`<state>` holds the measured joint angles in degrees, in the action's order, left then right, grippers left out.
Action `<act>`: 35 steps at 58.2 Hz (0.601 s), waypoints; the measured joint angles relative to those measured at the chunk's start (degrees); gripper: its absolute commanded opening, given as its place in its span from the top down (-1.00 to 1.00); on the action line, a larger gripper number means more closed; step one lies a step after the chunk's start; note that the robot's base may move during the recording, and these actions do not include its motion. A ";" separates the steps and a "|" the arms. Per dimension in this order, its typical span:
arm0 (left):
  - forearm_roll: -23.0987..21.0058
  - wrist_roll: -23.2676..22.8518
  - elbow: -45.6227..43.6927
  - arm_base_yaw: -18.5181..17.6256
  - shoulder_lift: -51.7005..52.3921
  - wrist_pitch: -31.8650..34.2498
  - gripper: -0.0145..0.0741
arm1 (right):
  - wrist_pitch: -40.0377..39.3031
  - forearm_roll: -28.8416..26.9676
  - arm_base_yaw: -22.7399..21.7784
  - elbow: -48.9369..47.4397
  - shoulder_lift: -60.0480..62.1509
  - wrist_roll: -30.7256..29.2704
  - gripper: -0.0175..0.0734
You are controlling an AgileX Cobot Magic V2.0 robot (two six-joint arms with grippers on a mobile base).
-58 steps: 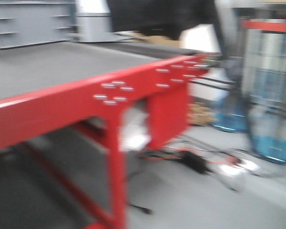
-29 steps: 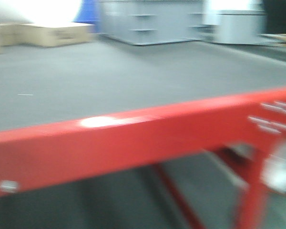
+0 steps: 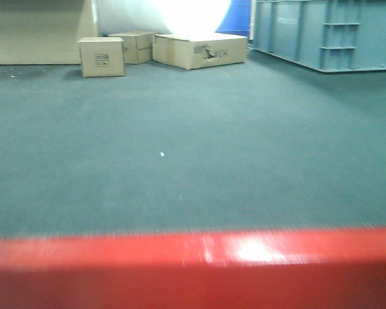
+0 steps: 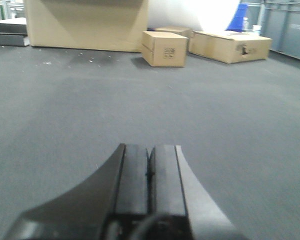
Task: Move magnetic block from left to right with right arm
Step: 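Turn the base and drive to the second carpeted platform, then stop the base facing the carpet near the cardboard boxes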
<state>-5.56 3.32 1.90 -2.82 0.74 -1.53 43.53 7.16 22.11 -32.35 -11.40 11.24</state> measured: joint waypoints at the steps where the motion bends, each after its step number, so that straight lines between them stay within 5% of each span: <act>1: 0.00 0.00 0.00 0.00 0.00 0.00 0.96 | 0.00 0.00 0.00 0.00 0.00 0.00 0.37; 35: 0.00 0.00 0.00 0.00 0.00 0.00 0.96 | 0.00 0.00 0.00 0.00 0.00 0.00 0.37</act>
<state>-5.56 3.32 1.90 -2.82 0.74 -1.53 43.53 7.16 22.11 -32.35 -11.40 11.24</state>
